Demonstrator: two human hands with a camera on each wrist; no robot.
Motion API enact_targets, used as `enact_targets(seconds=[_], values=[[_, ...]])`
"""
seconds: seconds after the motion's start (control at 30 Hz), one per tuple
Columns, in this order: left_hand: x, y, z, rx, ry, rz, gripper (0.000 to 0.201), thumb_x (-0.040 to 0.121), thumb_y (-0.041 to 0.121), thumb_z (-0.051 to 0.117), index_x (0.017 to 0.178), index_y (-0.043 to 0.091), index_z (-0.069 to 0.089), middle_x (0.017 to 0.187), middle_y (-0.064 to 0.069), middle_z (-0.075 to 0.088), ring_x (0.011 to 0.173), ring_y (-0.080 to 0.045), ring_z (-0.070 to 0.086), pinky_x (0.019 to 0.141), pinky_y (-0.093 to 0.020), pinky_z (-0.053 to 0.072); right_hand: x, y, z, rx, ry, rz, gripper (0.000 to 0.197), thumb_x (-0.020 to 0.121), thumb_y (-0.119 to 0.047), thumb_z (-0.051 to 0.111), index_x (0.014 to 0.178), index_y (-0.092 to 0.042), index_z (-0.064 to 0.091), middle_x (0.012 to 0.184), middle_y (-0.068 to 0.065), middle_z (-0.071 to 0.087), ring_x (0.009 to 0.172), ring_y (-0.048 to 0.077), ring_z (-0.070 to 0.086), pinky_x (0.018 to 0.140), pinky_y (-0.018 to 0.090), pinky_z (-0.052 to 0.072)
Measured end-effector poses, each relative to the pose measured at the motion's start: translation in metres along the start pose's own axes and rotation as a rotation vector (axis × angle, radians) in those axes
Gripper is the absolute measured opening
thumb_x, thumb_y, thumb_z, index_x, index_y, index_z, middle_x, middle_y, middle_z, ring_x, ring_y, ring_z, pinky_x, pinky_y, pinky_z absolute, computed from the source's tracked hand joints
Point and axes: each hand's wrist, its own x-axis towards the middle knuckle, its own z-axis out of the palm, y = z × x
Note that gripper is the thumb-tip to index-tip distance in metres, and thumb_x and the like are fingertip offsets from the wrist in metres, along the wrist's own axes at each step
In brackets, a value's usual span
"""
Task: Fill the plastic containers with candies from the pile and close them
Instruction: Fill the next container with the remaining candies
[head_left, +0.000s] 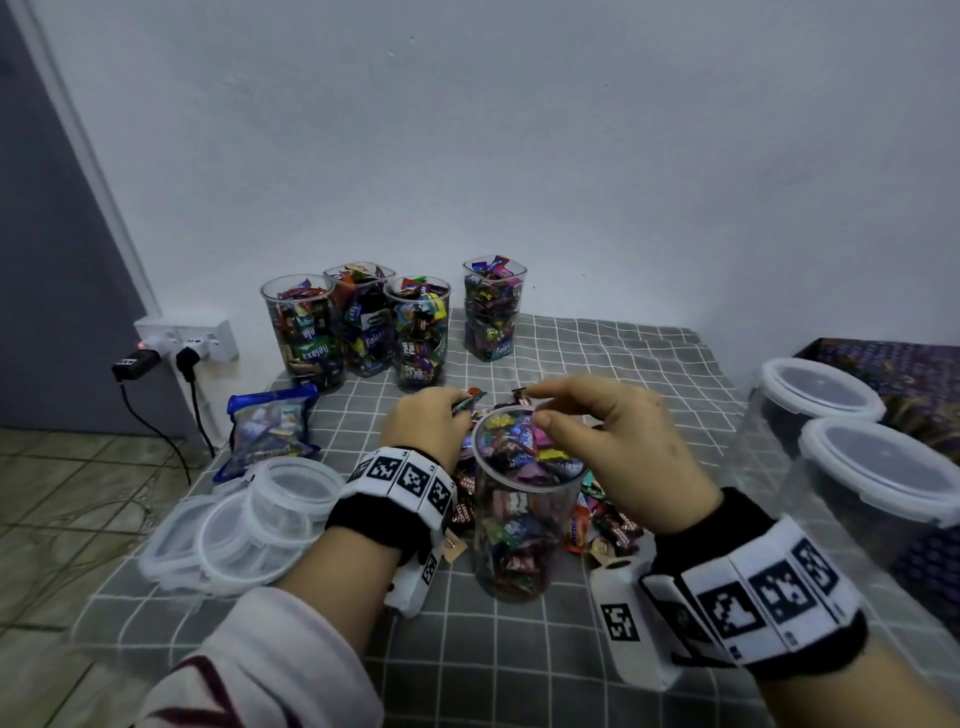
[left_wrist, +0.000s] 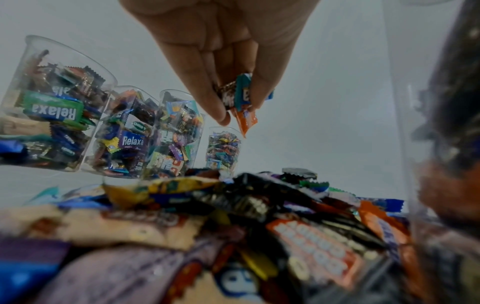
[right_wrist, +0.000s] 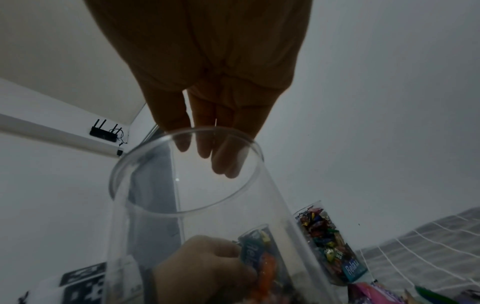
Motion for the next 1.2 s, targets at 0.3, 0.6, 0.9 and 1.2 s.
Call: enact_targets(seconds=[0.3, 0.6, 0.9, 1.2], values=[[-0.006, 0.006, -0.004, 0.017, -0.004, 0.017, 0.023, 0.093, 0.029, 0.053, 0.110, 0.025, 0.068, 0.102, -0.006, 0.069, 0.095, -0.027, 0.060, 0.077, -0.035, 0.050, -0.014, 0.023, 0.005, 0.389, -0.240, 0.216, 0.110, 0.042, -0.054, 0.079, 0.138, -0.033, 0.029, 0.131, -0.017, 0.045, 0.108, -0.020, 0.048, 0.083, 0.005, 0.043], [-0.015, 0.008, -0.013, -0.246, 0.092, 0.007, 0.021, 0.090, 0.028, 0.059, 0.105, 0.020, 0.071, 0.099, -0.001, 0.071, 0.090, -0.019, 0.062, 0.080, -0.035, 0.051, -0.018, 0.031, 0.011, 0.483, -0.261, 0.274, 0.084, 0.055, -0.022, 0.078, 0.125, -0.029, 0.033, 0.119, -0.017, 0.054, 0.103, -0.012, 0.056, 0.086, 0.011, 0.046], [-0.030, 0.036, -0.063, -0.732, 0.100, 0.181, 0.017, 0.076, 0.021, 0.068, 0.070, 0.036, 0.073, 0.075, -0.012, 0.070, 0.078, -0.039, 0.065, 0.077, -0.055, 0.054, -0.020, 0.037, 0.013, 0.486, -0.236, 0.266, 0.087, 0.052, -0.031, 0.084, 0.124, -0.033, 0.035, 0.119, -0.020, 0.054, 0.108, -0.012, 0.055, 0.094, 0.015, 0.044], [-0.049, 0.052, -0.064, -0.809, -0.255, 0.229, 0.019, 0.082, -0.007, 0.061, 0.081, 0.010, 0.070, 0.062, 0.008, 0.068, 0.060, -0.002, 0.061, 0.058, -0.016, 0.053, -0.021, 0.039, 0.016, 0.526, -0.213, 0.254, 0.079, 0.058, -0.017, 0.078, 0.126, -0.025, 0.039, 0.118, -0.013, 0.059, 0.108, -0.006, 0.057, 0.092, 0.017, 0.045]])
